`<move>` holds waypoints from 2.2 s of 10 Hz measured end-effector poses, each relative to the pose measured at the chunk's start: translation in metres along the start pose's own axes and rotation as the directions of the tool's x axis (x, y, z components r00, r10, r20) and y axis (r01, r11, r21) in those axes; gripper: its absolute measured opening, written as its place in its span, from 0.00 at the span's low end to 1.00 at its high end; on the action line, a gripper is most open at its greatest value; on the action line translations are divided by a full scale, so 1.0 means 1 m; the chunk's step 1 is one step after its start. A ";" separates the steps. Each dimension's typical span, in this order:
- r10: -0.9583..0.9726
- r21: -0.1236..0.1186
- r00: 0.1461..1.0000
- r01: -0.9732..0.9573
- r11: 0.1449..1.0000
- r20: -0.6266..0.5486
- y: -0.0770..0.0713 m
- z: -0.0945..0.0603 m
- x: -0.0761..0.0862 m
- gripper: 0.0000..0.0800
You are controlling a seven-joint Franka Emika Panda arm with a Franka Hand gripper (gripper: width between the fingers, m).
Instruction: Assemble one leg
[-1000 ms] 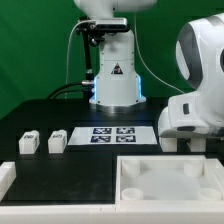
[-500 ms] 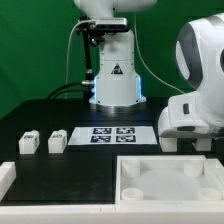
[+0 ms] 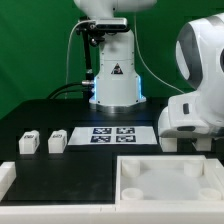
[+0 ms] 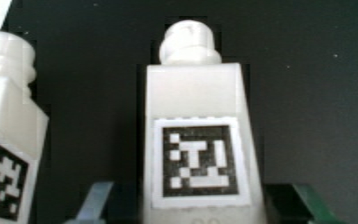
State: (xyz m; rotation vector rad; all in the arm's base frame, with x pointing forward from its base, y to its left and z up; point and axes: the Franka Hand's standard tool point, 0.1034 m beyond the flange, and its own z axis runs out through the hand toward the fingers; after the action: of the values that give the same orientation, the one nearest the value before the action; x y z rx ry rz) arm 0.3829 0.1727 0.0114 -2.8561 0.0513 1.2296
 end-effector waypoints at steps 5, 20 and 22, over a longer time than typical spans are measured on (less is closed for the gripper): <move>-0.039 0.012 0.988 0.041 0.999 -0.149 0.020 -0.105 -0.038 0.36; -0.112 -0.078 0.252 0.143 0.987 -0.961 0.058 -0.218 -0.014 0.37; -0.135 -0.117 0.158 0.116 0.986 -0.978 0.086 -0.257 0.005 0.37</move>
Offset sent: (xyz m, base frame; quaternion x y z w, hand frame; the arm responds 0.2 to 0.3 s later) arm 0.0160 -0.0226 0.0885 -0.0150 -0.0238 -0.0118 0.9995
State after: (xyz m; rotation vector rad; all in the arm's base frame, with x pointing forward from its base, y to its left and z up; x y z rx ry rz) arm 0.5689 0.0756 0.1827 -2.9482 -0.1721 -0.8991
